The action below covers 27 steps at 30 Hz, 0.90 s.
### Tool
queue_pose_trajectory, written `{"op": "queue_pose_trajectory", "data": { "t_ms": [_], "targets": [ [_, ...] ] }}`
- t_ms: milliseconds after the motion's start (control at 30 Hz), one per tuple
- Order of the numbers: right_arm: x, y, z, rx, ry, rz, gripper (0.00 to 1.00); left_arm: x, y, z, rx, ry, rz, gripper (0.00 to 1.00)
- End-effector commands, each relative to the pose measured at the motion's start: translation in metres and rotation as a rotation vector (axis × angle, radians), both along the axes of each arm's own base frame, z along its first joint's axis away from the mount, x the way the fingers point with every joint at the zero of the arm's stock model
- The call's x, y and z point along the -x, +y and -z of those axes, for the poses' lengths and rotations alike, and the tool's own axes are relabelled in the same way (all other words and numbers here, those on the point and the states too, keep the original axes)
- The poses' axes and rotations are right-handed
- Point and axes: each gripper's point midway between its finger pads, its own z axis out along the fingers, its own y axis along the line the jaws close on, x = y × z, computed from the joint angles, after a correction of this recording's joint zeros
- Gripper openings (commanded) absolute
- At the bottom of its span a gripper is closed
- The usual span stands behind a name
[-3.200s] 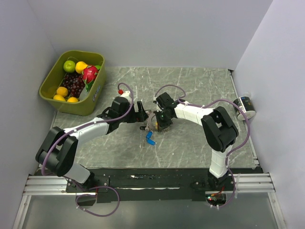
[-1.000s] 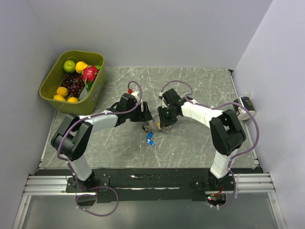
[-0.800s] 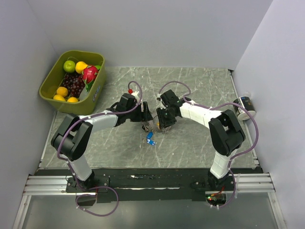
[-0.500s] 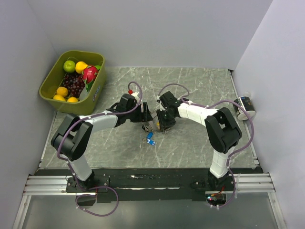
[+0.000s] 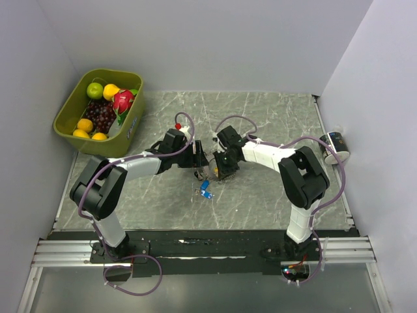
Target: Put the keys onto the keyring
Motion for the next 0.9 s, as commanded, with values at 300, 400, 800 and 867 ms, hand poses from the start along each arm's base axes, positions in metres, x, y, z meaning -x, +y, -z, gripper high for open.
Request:
{"op": "queue_pose_trajectory", "data": {
  "t_ms": [300,400,800,867],
  "targets": [
    [0.006,-0.013,-0.042,-0.034,-0.126,0.086,0.29,0.001,-0.006,-0.014,0.047,-0.031,0.028,0.77],
    [0.015,-0.008,-0.053,-0.132,-0.109,0.11,0.42,0.001,-0.007,-0.014,0.046,-0.032,0.035,0.77],
    [0.026,-0.004,-0.043,-0.59,0.072,0.298,0.39,0.003,-0.017,-0.031,0.104,-0.061,0.066,0.75],
    [0.023,-0.004,-0.042,-0.591,0.07,0.302,0.38,0.006,-0.024,-0.036,0.108,-0.077,0.08,0.75]
  ]
}}
